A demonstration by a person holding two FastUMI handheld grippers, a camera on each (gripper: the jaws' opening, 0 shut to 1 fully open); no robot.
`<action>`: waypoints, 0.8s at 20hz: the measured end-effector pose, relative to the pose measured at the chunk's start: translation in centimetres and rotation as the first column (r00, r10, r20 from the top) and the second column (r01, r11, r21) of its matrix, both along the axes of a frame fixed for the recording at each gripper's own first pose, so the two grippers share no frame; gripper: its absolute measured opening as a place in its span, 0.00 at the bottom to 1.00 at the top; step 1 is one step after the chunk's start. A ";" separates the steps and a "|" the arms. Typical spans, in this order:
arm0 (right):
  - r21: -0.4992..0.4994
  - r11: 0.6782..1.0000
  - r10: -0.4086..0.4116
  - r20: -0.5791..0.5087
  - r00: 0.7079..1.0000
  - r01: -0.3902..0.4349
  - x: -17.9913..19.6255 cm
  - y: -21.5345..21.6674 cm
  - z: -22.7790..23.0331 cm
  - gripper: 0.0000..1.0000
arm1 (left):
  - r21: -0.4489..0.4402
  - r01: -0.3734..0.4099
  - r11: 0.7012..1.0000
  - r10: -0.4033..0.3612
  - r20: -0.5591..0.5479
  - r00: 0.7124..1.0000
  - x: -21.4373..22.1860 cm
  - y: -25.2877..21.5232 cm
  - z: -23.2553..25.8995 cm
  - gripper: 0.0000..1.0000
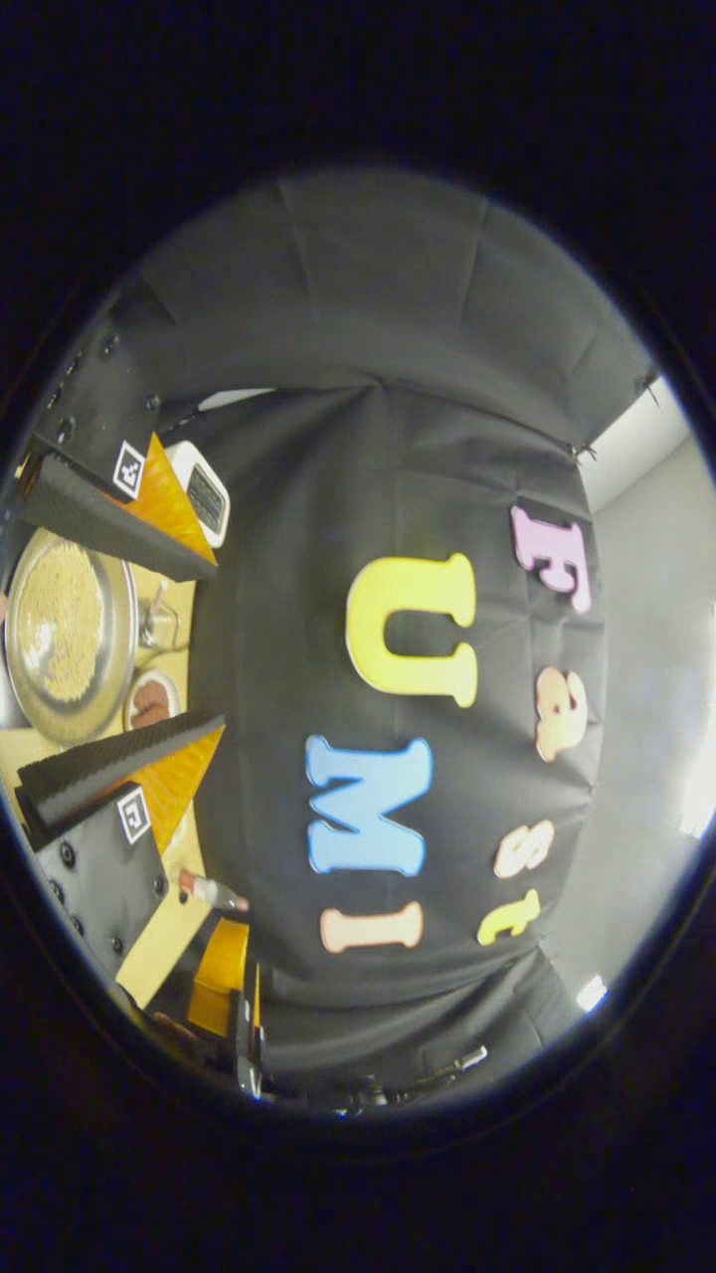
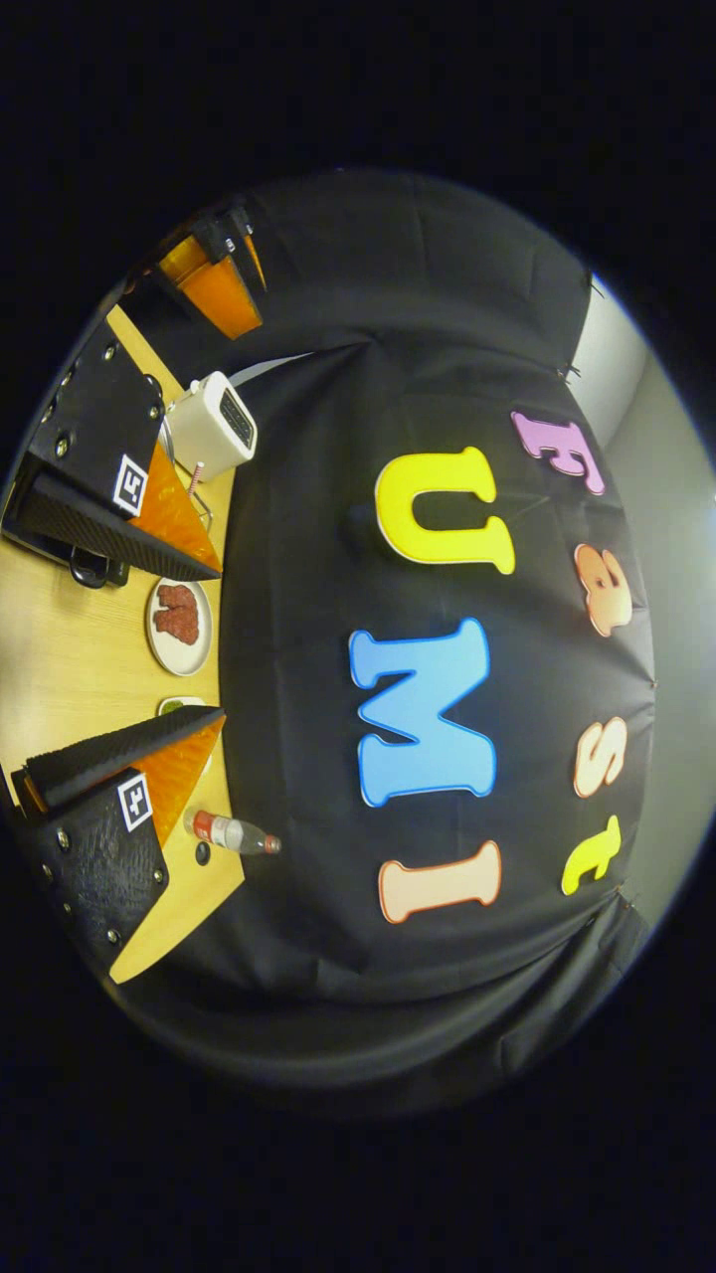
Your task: First push the handle of the pot to place it horizontally, then grasp the pot with both hands and set it on the induction cooktop.
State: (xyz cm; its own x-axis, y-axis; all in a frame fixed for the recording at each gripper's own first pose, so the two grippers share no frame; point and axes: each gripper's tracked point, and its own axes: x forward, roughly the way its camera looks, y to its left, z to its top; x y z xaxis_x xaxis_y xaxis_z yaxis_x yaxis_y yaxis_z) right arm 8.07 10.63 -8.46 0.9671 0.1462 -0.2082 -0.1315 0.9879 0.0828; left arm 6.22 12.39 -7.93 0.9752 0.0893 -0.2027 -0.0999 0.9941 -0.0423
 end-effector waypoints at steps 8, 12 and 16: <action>0.002 0.998 -0.061 0.102 0.993 0.061 -2.9 -10.0 8.1 0.96 | 0.023 0.106 0.994 -0.107 0.085 0.991 -1.0 -12.9 7.2 0.89; 0.019 0.998 -0.060 0.123 0.991 0.059 -3.9 -12.0 9.4 0.96 | 0.013 0.088 0.996 -0.089 0.099 0.991 -1.3 -15.3 8.2 0.86; 0.030 0.999 -0.033 0.109 0.993 0.030 -4.1 -13.0 9.4 0.96 | 0.014 0.055 0.998 -0.056 0.081 0.995 -2.0 -16.3 8.0 0.93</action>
State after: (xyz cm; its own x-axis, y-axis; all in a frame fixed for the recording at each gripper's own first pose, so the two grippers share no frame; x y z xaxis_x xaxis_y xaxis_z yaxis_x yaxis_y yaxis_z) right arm 3.98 -2.35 0.91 0.9880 0.1199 -0.0971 -0.1104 0.9891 0.0972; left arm 4.17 -3.92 0.05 0.9919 0.0364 -0.1220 -0.0411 0.9985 -0.0364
